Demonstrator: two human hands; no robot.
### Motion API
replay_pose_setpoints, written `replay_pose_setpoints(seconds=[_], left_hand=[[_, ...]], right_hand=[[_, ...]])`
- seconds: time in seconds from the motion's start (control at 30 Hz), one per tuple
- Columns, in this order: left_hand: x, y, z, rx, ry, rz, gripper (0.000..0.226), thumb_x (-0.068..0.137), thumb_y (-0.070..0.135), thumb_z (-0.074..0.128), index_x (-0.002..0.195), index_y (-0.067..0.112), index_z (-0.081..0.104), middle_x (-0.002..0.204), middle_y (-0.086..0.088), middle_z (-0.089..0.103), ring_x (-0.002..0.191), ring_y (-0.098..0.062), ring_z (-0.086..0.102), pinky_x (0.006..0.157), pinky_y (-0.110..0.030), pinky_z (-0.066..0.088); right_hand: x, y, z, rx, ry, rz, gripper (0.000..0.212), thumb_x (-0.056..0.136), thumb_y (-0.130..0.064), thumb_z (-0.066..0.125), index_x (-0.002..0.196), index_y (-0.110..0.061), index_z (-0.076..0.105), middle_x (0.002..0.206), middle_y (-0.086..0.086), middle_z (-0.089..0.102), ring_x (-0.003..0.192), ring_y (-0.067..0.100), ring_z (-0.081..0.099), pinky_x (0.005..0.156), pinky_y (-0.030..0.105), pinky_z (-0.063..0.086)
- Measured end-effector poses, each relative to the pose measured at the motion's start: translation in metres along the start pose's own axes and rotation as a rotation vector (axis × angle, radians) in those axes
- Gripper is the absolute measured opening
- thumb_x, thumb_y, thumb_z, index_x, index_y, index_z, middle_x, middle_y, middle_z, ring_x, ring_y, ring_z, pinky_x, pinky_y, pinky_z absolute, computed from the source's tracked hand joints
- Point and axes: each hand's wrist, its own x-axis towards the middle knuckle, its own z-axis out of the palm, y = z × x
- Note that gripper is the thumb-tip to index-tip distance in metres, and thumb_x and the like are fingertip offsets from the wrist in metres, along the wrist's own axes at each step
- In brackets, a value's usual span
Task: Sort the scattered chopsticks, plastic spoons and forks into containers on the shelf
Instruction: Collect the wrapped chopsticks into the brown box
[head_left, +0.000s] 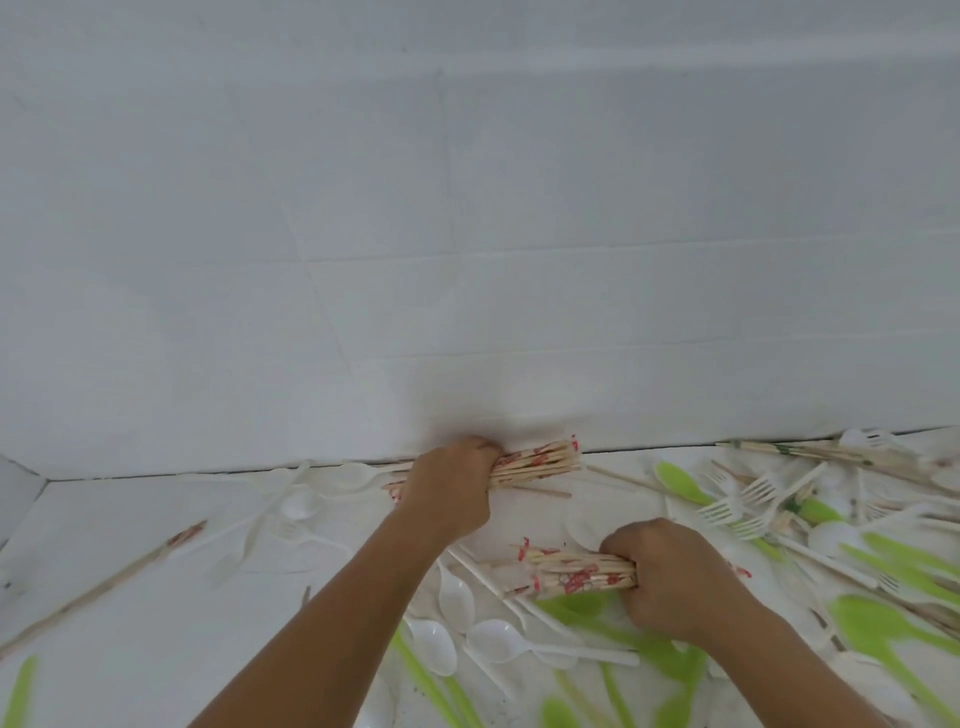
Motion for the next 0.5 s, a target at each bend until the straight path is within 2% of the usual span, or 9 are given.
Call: replay_pose_setpoints(seconds=[0.13,0.23,0.33,0.37,0.43,0.5], left_hand=[[-0.004,0.0,0.004,-0.014,-0.038,-0.008,0.056,0.082,0.021,0.056,0.136,0.036,0.057,0.133,0.017,0.056,0.112,-0.023,0.065,0.087,-0.038,0.058],[-0.011,0.0,0.003,-0.096,-0.034,-0.005,0.055,0.083,0.019,0.057,0.135,0.037,0.061,0.131,0.02,0.056,0.113,-0.016,0.063,0.087,-0.035,0.056],[-0.02,-0.006,0.002,-0.165,-0.022,0.015,0.056,0.078,0.015,0.053,0.127,0.037,0.067,0.122,0.021,0.061,0.11,-0.012,0.063,0.083,-0.034,0.057],[-0.023,-0.008,0.002,-0.183,-0.032,0.022,0.056,0.075,0.014,0.05,0.122,0.036,0.069,0.118,0.02,0.064,0.108,-0.013,0.064,0.081,-0.035,0.057],[-0.028,-0.011,0.001,-0.256,-0.055,0.001,0.051,0.074,0.012,0.05,0.114,0.037,0.07,0.105,0.018,0.067,0.098,-0.013,0.065,0.076,-0.035,0.056],[-0.031,-0.017,0.001,-0.364,-0.001,-0.024,0.048,0.074,0.012,0.053,0.111,0.036,0.07,0.1,0.018,0.067,0.092,-0.011,0.066,0.074,-0.032,0.054]], right_hand=[[-0.01,0.014,0.002,0.034,0.052,0.023,0.036,0.067,-0.028,0.049,0.093,-0.031,0.072,0.081,-0.013,0.066,0.08,0.009,0.063,0.063,0.026,0.047],[-0.011,0.019,0.005,0.201,0.213,-0.064,0.041,0.063,-0.024,0.054,0.097,-0.036,0.075,0.079,-0.018,0.067,0.073,0.006,0.065,0.057,0.03,0.053],[-0.005,0.011,-0.001,0.368,0.38,-0.133,0.04,0.065,-0.015,0.059,0.098,-0.035,0.072,0.073,-0.016,0.066,0.063,0.004,0.063,0.051,0.028,0.051],[-0.001,0.006,-0.005,0.442,0.448,-0.105,0.037,0.068,-0.011,0.061,0.093,-0.035,0.071,0.068,-0.014,0.063,0.058,0.003,0.06,0.049,0.027,0.048],[0.008,0.001,-0.012,0.588,0.566,0.022,0.028,0.074,-0.003,0.064,0.071,-0.031,0.066,0.056,-0.006,0.054,0.048,0.004,0.046,0.047,0.028,0.04],[0.019,0.0,-0.019,0.645,0.587,0.142,0.028,0.08,0.001,0.068,0.062,-0.019,0.061,0.055,0.006,0.053,0.046,0.015,0.042,0.047,0.032,0.038]])
